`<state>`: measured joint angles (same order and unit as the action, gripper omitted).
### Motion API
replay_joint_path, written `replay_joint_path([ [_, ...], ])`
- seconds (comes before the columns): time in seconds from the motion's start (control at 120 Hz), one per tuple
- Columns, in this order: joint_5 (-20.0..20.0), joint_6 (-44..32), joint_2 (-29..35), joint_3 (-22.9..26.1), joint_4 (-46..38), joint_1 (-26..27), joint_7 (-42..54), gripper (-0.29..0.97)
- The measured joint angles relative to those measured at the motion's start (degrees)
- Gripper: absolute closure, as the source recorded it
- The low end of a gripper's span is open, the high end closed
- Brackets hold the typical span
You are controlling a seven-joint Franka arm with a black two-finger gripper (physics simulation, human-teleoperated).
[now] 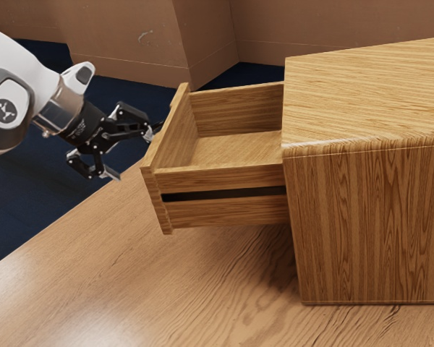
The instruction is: Pull the drawer handle with one arm to open the drawer
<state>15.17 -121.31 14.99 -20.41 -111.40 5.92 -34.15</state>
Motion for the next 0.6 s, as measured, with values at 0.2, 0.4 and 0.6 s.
replay_joint_path([
  [0.2,-0.3,-0.1,0.5,-0.1,0.3,0.0,-0.1,0.0],
  [0.4,-0.9,0.0,2.1,-1.0,0.8,2.1,-0.1,0.0],
  [0.6,-12.4,12.0,8.3,3.7,7.1,7.8,2.7,0.0],
])
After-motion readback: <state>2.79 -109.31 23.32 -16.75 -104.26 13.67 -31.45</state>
